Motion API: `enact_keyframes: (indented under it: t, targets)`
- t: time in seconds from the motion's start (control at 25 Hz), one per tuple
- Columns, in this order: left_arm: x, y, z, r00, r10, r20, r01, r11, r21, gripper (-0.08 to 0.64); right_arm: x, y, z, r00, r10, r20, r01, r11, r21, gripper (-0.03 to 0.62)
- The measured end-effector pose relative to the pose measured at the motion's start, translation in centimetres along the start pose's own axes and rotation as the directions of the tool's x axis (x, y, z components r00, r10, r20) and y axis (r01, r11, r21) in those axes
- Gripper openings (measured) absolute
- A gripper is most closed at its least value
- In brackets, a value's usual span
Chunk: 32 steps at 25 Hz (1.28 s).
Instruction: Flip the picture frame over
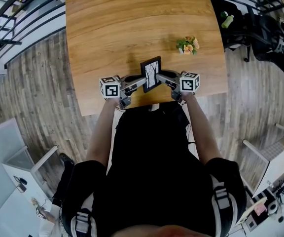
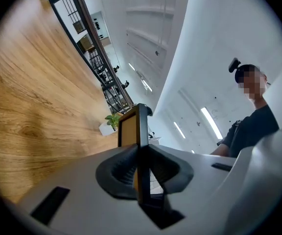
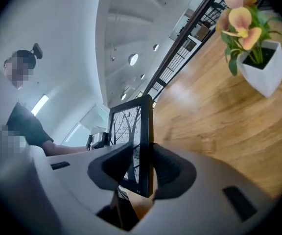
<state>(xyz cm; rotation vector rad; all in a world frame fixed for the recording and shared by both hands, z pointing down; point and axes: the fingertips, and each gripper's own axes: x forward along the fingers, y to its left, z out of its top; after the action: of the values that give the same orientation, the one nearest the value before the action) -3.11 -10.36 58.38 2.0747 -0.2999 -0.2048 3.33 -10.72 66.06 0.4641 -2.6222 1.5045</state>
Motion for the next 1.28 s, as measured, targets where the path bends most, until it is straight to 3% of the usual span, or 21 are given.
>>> enact_keyframes:
  t: [0.32,0.76,1.28]
  targets:
    - [-0.4,3.1,-0.8,0.986,0.166,-0.012,-0.165,0.985,0.043,0.077,-0.9,-1.4,0.0,0.994,-0.103,0.025,0.104,0.994,-0.021,0.107]
    - [-1.0,6.0,-1.0,0.947,0.322,-0.013,-0.321,0.945,0.056,0.08,-0.4,-2.5,-0.7,0.973,-0.229,0.025,0.229,0.973,-0.005,0.097]
    - [-1.8,10.4,-0.3,0.852,0.523,0.01,-0.523,0.85,0.065,0.089,1.6,-4.7,-0.7,0.937,-0.348,0.012,0.348,0.937,0.026,0.095]
